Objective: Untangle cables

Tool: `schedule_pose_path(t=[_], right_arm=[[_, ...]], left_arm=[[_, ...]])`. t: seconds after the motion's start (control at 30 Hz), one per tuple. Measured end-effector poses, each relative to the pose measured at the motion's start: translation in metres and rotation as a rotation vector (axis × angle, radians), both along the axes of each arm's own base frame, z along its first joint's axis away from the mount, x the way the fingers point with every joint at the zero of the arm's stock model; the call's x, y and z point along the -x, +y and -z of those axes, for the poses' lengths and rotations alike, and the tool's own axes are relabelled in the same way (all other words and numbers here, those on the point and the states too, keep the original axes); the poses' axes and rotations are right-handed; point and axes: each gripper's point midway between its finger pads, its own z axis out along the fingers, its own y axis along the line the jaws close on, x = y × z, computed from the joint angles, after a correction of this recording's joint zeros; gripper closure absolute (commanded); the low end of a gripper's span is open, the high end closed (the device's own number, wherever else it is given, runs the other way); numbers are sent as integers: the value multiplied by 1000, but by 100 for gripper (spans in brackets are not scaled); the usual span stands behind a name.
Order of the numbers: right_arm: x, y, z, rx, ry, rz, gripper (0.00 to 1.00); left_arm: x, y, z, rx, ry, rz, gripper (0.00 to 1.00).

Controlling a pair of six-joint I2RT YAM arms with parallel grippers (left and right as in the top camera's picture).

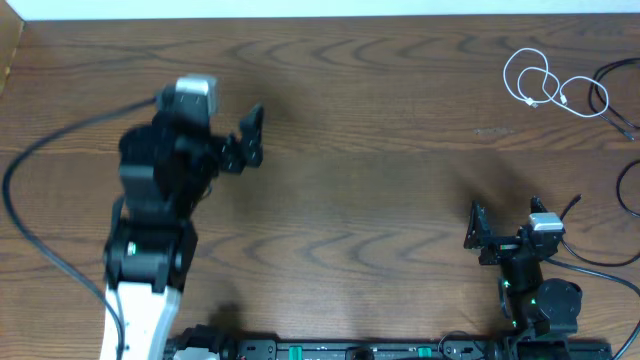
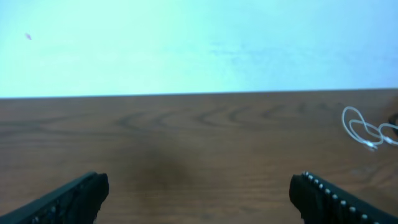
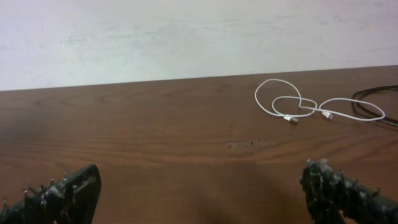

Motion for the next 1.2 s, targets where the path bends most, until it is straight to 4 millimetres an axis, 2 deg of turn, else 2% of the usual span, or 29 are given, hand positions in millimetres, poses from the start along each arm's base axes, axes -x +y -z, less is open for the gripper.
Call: schedule_pose_path(t=[0.1,0.3,0.43,0.6,0.67,0.8,1.1,1.2], right_arm=[[0,0,0,0,-1,0,1],[0,0,0,0,0,1,1],[0,0,0,0,-1,1,1],[0,0,0,0,-1,1,1],[0,0,0,0,-1,1,1],[0,0,0,0,0,1,1],[0,0,0,0,0,2,1],[0,0,0,0,0,3,1]], left_arm=[[19,9,21,-5,-41,-13,2],[50,12,44,-34,-230,-4,2],[65,15,65,-41,-300,-15,2],[76,22,105,-54,-294,-56,2],[80,24,116,-67,-303,-64,2],[86,27,128,-78,-325,-80,2],[94,31,160,-125,-222,-87,2],[97,33,153,-135,-245,-98,2]])
